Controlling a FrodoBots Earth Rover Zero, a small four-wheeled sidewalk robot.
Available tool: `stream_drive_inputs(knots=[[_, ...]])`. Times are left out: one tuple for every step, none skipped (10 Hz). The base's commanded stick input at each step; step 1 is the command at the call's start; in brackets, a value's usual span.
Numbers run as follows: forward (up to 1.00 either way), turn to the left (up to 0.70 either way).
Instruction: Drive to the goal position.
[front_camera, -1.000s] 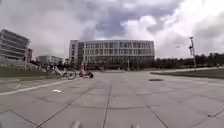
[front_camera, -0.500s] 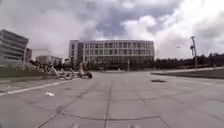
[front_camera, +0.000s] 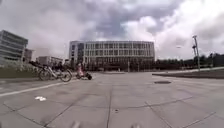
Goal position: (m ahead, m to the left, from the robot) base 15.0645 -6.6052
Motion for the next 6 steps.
stream_drive_inputs(knots=[[0.70,0.00],[0.70,0.00],[0.70,0.00],[0.70,0.00],[0.70,0.00],[0.70,0.00]])
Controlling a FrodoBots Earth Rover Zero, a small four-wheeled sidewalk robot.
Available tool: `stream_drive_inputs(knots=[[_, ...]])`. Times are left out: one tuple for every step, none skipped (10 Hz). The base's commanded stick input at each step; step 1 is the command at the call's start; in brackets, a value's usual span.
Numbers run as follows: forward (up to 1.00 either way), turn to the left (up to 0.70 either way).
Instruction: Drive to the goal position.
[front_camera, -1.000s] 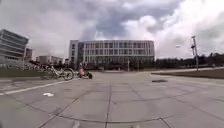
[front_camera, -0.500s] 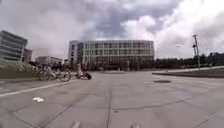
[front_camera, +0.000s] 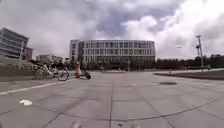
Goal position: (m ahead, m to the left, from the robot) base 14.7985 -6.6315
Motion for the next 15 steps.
stream_drive_inputs(knots=[[0.70,0.00],[0.70,0.00],[0.70,0.00],[0.70,0.00],[0.70,0.00],[0.70,0.00],[0.70,0.00],[0.70,0.00],[0.70,0.00],[0.70,0.00],[0.70,0.00],[0.70,0.00],[0.70,0.00],[0.70,0.00],[0.70,0.00]])
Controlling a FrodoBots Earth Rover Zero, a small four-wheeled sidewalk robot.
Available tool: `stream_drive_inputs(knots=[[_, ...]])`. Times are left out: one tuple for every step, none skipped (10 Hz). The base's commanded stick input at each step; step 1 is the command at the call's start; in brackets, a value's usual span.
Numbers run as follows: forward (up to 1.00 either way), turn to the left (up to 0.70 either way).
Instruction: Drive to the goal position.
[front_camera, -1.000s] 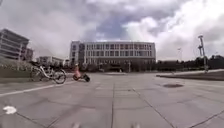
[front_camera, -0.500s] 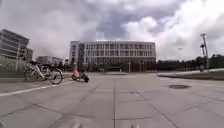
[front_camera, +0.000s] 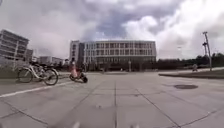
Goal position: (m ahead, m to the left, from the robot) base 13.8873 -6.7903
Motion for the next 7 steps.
stream_drive_inputs(knots=[[0.70,0.00],[0.70,0.00],[0.70,0.00],[0.70,0.00],[0.70,0.00],[0.70,0.00],[0.70,0.00]])
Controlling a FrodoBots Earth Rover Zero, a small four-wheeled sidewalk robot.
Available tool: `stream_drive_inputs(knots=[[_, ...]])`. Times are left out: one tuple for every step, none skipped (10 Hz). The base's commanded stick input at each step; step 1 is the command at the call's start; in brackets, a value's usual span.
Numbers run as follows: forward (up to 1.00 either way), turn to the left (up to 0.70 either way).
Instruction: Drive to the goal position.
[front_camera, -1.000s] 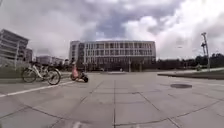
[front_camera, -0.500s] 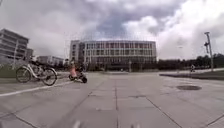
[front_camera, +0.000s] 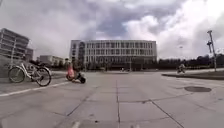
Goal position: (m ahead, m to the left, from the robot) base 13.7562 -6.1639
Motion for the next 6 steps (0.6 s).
stream_drive_inputs(knots=[[0.70,0.00],[0.70,0.00],[0.70,0.00],[0.70,0.00],[0.70,0.00],[0.70,0.00]])
